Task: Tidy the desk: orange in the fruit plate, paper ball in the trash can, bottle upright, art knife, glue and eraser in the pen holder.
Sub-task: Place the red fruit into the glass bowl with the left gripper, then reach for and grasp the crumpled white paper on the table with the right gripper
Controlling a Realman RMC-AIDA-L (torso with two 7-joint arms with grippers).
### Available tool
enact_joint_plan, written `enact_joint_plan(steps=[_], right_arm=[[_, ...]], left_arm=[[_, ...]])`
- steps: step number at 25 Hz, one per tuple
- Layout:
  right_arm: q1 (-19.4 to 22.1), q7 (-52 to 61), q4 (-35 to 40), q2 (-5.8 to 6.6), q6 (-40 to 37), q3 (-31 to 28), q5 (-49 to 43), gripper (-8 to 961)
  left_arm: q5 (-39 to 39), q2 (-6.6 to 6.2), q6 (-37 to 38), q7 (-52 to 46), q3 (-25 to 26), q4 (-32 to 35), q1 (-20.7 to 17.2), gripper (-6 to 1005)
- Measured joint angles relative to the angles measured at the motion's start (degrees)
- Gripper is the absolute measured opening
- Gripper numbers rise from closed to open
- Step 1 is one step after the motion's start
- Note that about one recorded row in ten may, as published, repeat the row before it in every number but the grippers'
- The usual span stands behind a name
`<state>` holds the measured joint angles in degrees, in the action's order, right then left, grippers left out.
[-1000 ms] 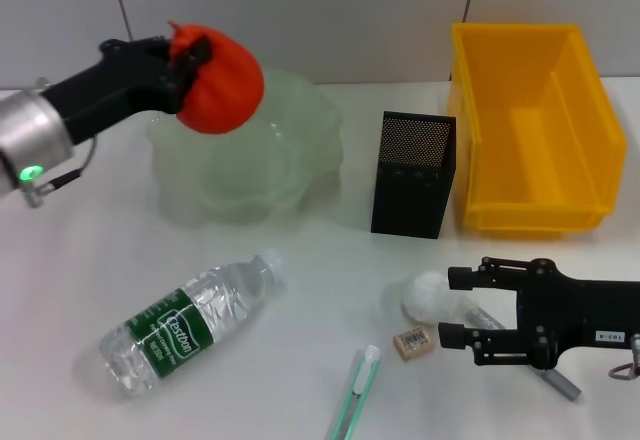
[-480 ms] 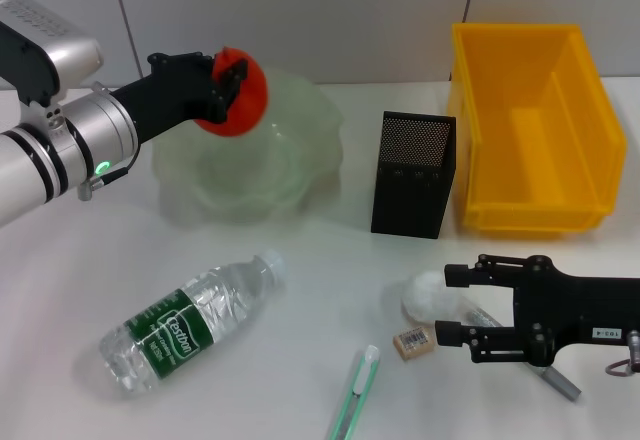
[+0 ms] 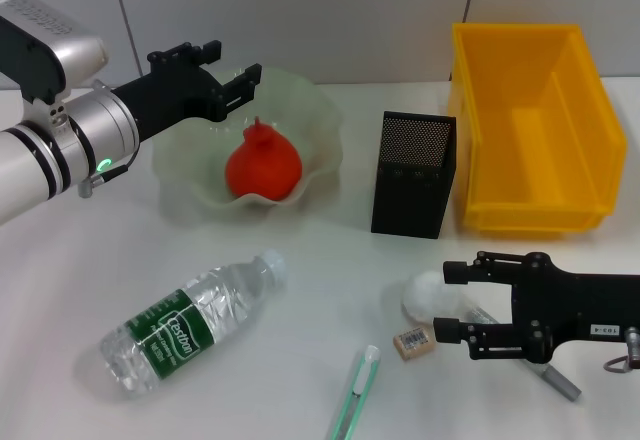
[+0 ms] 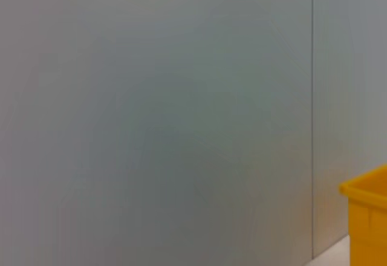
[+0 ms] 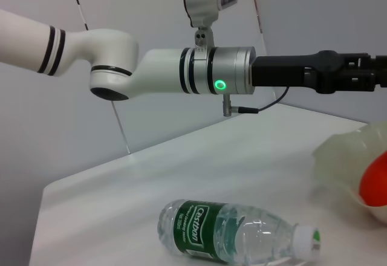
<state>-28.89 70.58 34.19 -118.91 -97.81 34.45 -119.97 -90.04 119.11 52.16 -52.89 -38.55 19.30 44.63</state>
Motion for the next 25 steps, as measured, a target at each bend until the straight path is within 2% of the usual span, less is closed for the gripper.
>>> enact_joint_plan(steps=[3, 6, 9, 10, 11, 13, 14, 15, 18, 21, 25], right_arm=[[-0.03, -0.05, 0.0, 0.0, 0.29, 0.0, 0.05, 762], [-0.03, -0.09, 0.0, 0.0, 0.71, 0.0, 0.97, 762], [-0.03, -0.1, 0.0, 0.0, 1.13, -0.05, 2.1, 762], [-0.02, -0.1, 0.0, 0.0, 1.32, -0.08, 2.58, 762], [-0.02, -0.11, 0.0, 0.0, 1.57, -0.09, 3.03, 762], [-0.17, -0.14, 0.0, 0.0, 2.2, -0.09, 3.61, 762], [-0.31, -0.16, 0.0, 0.0, 2.51, -0.1, 3.77, 762], [-0.53, -0.16, -0.04, 0.0, 2.85, -0.09, 4.05, 762], [-0.87, -0.15, -0.71, 0.0, 3.85, -0.09, 5.35, 763], [-1.61, -0.15, -1.55, 0.02, 4.65, -0.1, 6.16, 763], [-2.66, 2.31, -1.05, 0.17, 3.97, 0.04, 8.42, 763]], left_arm=[[1.26, -0.05, 0.41, -0.48, 0.01, 0.0, -0.01, 565], [2.69, -0.46, 6.5, -2.76, -0.41, 1.22, -1.93, 764], [2.69, -0.46, 6.5, -2.76, -0.41, 1.22, -1.93, 776], [2.53, -0.67, 9.64, -4.65, -0.59, 2.37, -3.09, 780], [1.74, -1.06, 20.27, -13.85, -3.19, 9.31, -8.63, 784], [1.68, -1.2, 24.55, -17.64, -4.8, 12.87, -11.4, 793], [1.68, -1.68, 29.09, -21.06, -6.55, 15.67, -14.45, 797], [1.68, -1.79, 29.66, -21.34, -6.77, 15.88, -14.81, 801], [1.44, -3.37, 36.22, -24.4, -9.34, 16.19, -18.34, 813], [-0.28, -4.49, 39.43, -24.74, -11.13, 15.13, -20.36, 812], [-6.83, -4.9, 43.5, -23.88, -12.15, 14.75, -21.78, 810]])
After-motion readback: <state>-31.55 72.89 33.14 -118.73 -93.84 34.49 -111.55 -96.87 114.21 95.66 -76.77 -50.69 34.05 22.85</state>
